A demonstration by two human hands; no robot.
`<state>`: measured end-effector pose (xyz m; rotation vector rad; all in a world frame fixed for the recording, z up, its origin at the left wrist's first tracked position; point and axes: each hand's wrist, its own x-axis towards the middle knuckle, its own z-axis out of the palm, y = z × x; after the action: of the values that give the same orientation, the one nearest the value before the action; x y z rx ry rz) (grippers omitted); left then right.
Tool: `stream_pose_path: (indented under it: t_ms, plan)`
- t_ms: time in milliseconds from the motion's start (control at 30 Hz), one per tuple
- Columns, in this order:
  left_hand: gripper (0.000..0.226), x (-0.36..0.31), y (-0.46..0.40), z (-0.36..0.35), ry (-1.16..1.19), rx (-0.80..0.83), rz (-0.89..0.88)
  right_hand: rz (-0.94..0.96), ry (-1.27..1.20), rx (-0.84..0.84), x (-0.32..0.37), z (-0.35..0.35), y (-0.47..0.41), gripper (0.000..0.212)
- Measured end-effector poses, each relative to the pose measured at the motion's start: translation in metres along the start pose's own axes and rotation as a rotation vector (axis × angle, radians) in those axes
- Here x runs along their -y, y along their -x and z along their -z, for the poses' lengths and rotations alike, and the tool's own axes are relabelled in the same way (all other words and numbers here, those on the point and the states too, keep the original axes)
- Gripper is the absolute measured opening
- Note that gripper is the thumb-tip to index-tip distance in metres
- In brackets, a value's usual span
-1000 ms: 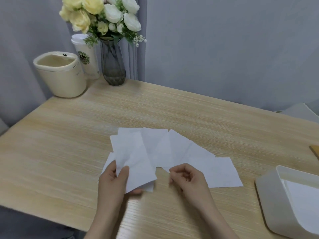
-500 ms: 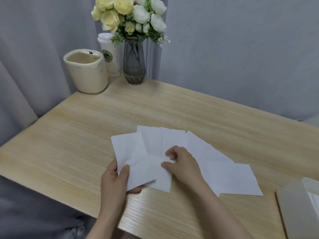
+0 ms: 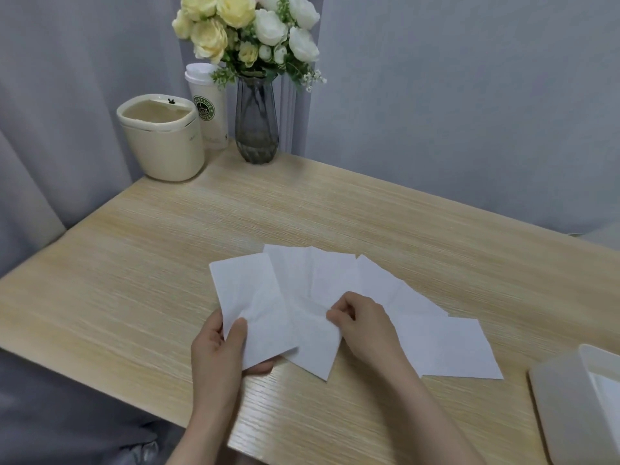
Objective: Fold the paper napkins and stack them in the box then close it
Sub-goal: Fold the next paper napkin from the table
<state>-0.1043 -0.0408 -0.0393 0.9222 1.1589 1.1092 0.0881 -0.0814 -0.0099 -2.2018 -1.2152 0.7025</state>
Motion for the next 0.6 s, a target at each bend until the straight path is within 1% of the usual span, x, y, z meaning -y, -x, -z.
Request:
stream_pose_path:
  t_ms: [100,200,300,400,533,600]
  plan:
    - [0.022,0.0,0.003,-0.009,0.012,0.028,0.01,-0.057,-0.083,-0.098,-0.015,0.012,0.01,0.016]
    - [0.021,-0.001,0.007,-0.021,0.02,0.073,0.049,-0.164,-0.148,-0.222,-0.033,0.023,0.02,0.015]
    - [0.024,-0.001,0.01,-0.037,0.019,0.125,0.094,-0.265,-0.204,-0.272,-0.048,0.03,0.033,0.009]
    - [0.027,0.001,0.014,-0.051,-0.006,0.173,0.137,-0.301,-0.212,-0.249,-0.06,0.035,0.047,0.006]
    - [0.028,0.002,0.017,-0.062,0.022,0.209,0.206,-0.333,-0.181,-0.097,-0.065,0.044,0.062,0.014]
    - [0.029,0.003,0.018,-0.064,0.02,0.222,0.23,-0.35,-0.195,-0.051,-0.063,0.048,0.063,0.018]
